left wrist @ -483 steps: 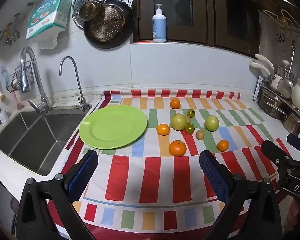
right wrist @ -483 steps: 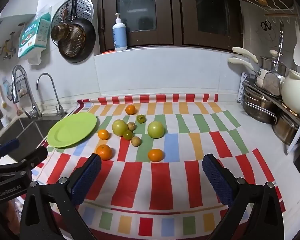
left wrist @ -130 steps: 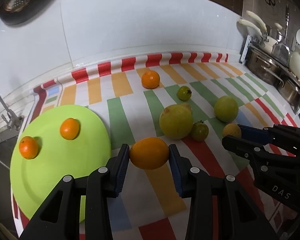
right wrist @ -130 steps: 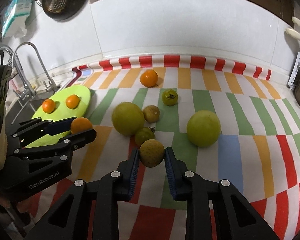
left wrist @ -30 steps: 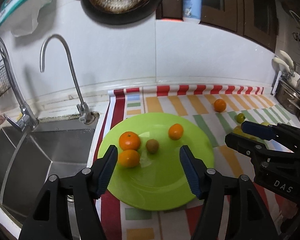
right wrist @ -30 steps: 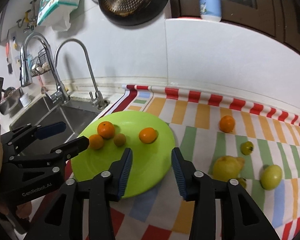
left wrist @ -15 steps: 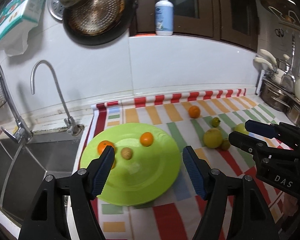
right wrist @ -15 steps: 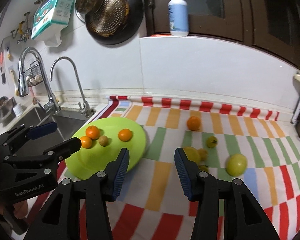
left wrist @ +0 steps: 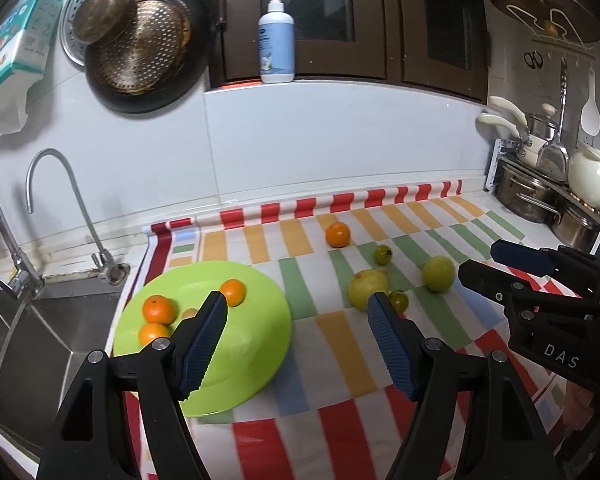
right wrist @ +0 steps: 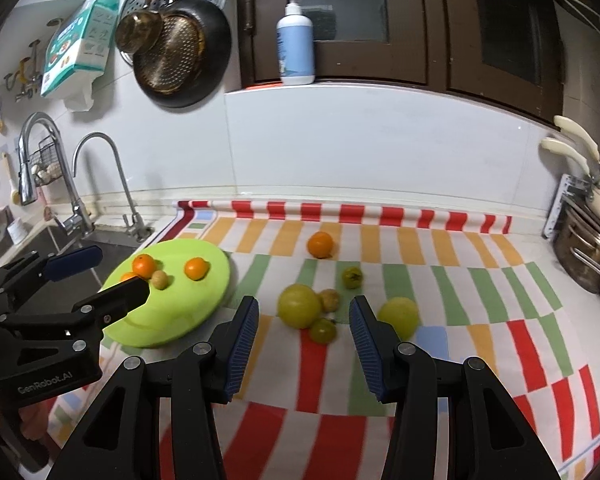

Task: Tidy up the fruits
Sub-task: 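Withdraw both open tools from the plate toward the large fruits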

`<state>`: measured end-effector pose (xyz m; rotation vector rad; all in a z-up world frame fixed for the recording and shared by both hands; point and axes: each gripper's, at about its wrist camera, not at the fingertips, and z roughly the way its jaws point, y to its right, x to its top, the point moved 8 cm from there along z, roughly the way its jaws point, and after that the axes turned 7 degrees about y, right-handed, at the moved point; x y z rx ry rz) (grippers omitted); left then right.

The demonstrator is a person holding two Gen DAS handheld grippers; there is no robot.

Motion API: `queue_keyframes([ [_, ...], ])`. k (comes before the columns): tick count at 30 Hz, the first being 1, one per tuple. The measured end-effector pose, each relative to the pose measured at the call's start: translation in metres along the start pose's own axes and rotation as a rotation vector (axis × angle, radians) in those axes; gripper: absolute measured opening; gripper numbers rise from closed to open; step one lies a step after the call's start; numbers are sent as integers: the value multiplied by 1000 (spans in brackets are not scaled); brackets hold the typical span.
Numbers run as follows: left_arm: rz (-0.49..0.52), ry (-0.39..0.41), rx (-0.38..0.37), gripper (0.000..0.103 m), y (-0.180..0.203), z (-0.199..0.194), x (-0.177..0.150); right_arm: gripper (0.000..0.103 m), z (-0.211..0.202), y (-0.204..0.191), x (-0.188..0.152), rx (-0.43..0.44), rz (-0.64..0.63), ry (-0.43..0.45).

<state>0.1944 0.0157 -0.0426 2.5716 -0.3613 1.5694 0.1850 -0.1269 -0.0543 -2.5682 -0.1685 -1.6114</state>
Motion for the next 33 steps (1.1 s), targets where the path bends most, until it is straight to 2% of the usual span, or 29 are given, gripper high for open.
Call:
queue_keyframes([
  [6,9,-11,-9,73,23,11,2,49,-2,27,-3,-22,16,-1],
  [9,13,-21,-11,73,33,18,2,54,1,41,-5,-31,32,-2],
  [16,18,-51,-23,73,49,42,-2,54,12,64,-12,-43,42,-24],
  [20,21,-76,-32,73,56,60,-5,59,24,77,-17,-50,49,-47],
  [33,29,-174,-51,73,62,116,-25,59,76,97,-41,-36,78,-142],
])
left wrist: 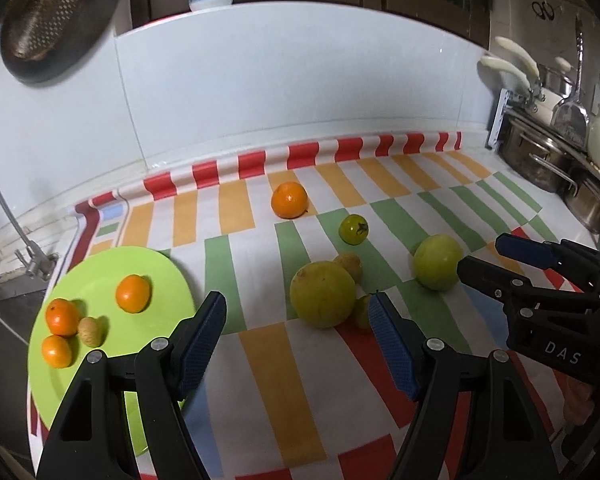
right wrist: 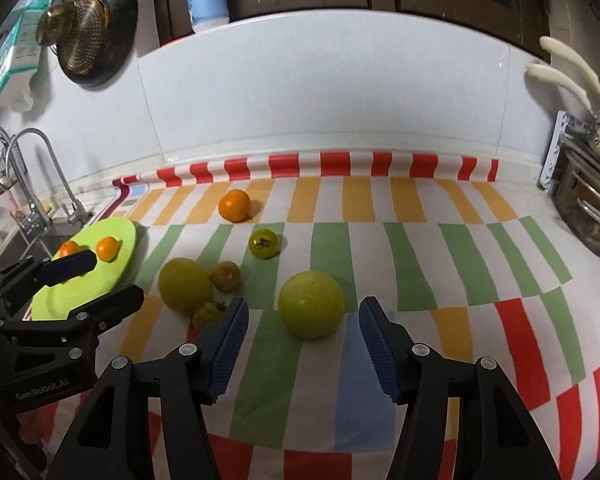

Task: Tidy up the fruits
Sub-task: 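Withdraw both open tools from the plate toward the large fruits, then grasp a large yellow-green fruit with the left tool while the right tool grasps a green fruit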

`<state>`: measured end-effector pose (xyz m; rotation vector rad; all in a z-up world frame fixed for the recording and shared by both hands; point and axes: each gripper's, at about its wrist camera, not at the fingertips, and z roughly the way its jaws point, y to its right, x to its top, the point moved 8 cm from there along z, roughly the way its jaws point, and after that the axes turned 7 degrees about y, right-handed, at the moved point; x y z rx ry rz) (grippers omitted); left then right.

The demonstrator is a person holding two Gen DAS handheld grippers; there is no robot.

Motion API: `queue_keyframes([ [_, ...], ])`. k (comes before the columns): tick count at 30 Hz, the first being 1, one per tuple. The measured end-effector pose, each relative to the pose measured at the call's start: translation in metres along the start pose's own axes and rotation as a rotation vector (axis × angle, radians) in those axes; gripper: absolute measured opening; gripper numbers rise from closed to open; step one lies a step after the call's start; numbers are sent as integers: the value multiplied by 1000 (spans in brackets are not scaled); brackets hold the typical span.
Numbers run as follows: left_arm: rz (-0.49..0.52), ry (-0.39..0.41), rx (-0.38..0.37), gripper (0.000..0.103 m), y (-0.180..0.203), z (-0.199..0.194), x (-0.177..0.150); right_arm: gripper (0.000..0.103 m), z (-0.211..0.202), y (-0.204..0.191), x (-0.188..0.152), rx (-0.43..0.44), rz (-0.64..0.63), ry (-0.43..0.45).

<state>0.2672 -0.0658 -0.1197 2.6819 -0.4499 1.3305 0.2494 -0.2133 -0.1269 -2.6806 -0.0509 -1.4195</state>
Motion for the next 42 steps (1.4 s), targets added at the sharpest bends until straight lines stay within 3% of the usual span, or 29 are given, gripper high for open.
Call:
queue_keyframes([
  [12,8,-59,-39,72,9,34,-4,59,35,9,-14,16,24,-74],
  [22,-38,-100,-72,59,11,53,-4,59,52,8,-17,25,36,-97],
  [30,-61,-124,-105,49,14,59,-6,54,55,6,-18,25,36,-101],
  [42,-37,-104,-88,48,12,52,-3,50,48,8,-13,16,30,-74],
])
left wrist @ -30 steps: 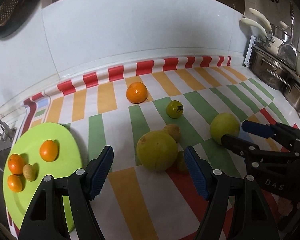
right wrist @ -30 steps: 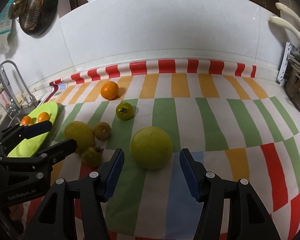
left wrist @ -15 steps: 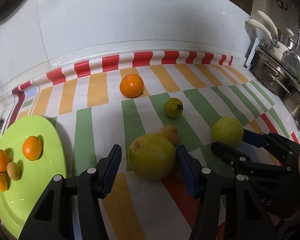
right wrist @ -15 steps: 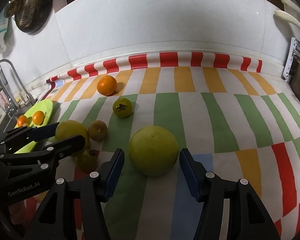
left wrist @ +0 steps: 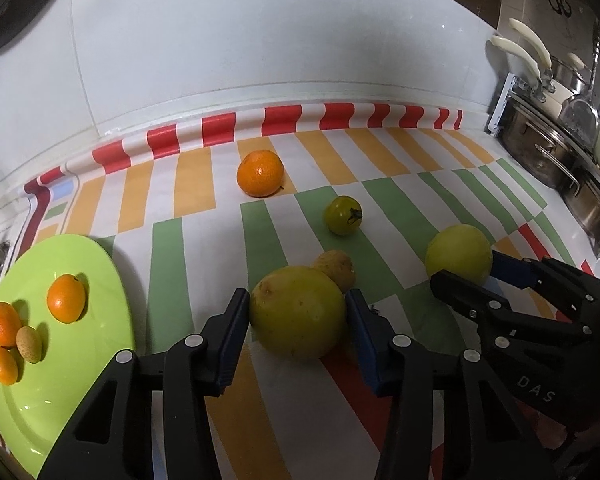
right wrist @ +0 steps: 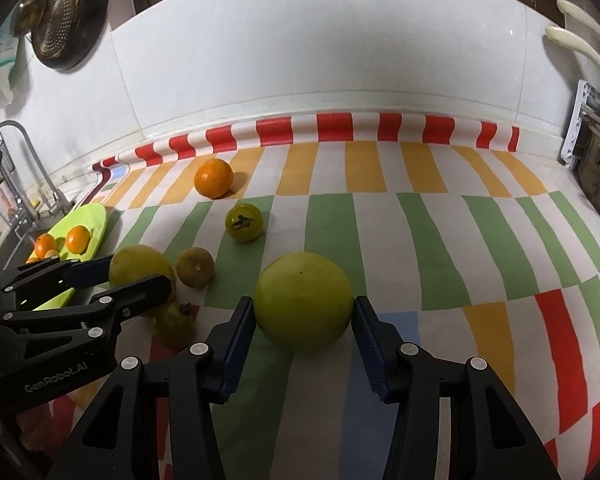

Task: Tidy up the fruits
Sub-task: 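Grasp a large yellow-green fruit with the left tool while the right tool grasps a green fruit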

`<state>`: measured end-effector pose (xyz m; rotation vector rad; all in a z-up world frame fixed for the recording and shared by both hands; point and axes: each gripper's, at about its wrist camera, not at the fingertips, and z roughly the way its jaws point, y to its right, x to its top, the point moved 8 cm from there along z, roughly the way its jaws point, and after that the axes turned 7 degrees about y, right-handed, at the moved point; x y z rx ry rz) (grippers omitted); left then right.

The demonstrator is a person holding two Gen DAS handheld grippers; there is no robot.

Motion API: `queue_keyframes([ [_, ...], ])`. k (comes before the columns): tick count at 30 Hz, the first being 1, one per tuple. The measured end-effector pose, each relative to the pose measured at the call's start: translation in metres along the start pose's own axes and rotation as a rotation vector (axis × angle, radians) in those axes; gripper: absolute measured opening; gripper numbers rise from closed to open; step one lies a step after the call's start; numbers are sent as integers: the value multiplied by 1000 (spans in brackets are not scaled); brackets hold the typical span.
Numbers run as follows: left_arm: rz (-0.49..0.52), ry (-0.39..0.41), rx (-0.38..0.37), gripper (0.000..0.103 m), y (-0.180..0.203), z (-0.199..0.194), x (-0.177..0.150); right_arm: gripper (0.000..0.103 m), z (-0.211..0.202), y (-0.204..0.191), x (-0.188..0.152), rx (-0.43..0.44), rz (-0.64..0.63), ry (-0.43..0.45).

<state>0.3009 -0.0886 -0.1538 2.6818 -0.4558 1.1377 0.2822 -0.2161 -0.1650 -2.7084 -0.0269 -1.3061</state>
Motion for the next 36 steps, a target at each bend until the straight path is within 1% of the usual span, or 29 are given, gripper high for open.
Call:
queue_keyframes([
  [9,-4,39,-1,48,-1,-24,2,50,-23,-10,7,5,-11,38],
  [19,-24,98,15,48,-9,-65,1,50,-58,-32,16,14,-37,92],
  [30,-45,164,48,48,-26,-110,-4,50,-94,-67,22,47,-77,152],
  [36,-56,196,73,48,-44,-135,-7,50,-107,-89,27,73,-94,181],
])
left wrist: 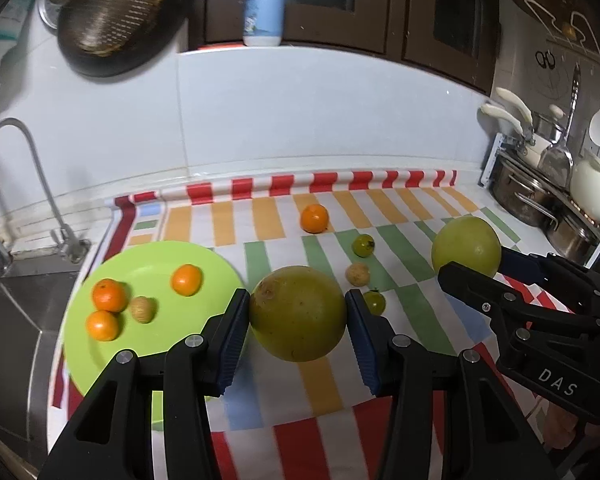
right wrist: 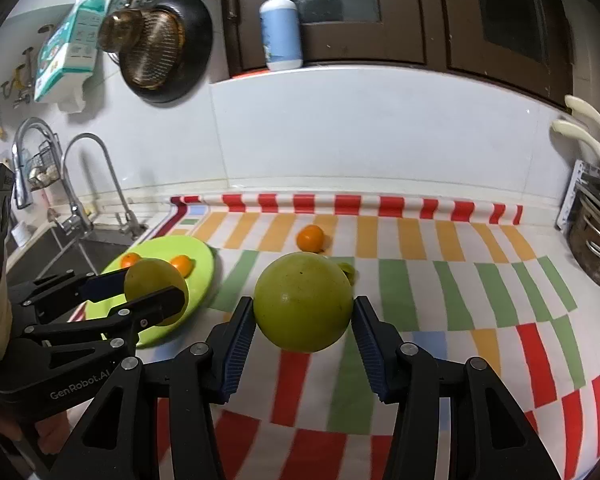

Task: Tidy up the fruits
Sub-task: 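Grasp a large yellow-green fruit with the left tool while the right tool grasps a green fruit, then carry both fruits onto the green plate and open both tools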

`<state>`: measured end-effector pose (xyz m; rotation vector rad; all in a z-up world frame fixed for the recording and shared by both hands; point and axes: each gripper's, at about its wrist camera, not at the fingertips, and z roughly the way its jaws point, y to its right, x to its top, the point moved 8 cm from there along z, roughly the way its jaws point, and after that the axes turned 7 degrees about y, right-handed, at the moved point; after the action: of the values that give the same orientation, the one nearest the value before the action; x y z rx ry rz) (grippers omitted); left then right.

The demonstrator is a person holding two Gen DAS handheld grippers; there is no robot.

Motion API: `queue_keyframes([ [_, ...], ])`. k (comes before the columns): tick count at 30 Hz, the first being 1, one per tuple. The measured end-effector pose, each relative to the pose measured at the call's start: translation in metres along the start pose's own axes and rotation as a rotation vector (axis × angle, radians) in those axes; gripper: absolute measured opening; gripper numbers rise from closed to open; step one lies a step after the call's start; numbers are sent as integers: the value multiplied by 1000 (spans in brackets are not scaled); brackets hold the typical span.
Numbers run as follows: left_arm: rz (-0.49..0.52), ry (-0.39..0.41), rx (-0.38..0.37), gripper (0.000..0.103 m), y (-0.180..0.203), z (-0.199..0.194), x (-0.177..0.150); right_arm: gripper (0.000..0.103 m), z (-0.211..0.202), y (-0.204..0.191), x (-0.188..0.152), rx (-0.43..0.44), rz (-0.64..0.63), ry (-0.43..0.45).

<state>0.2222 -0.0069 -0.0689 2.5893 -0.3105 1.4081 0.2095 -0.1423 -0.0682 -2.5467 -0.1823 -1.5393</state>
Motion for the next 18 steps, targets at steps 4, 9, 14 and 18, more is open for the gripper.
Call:
queue_keyframes([
  [4,-7,18,21,48,-14,-13,2,50,-3,-18,5,21,-11,14],
  [9,-14,32,49,48,-35,-27,2,50,-4,-39,9,43,-24,25],
  [14,-22,40,72,48,-56,-37,1,50,-2,-61,12,64,-39,35],
  [18,-27,48,88,48,-72,-45,0,50,0,-80,16,83,-50,43],
])
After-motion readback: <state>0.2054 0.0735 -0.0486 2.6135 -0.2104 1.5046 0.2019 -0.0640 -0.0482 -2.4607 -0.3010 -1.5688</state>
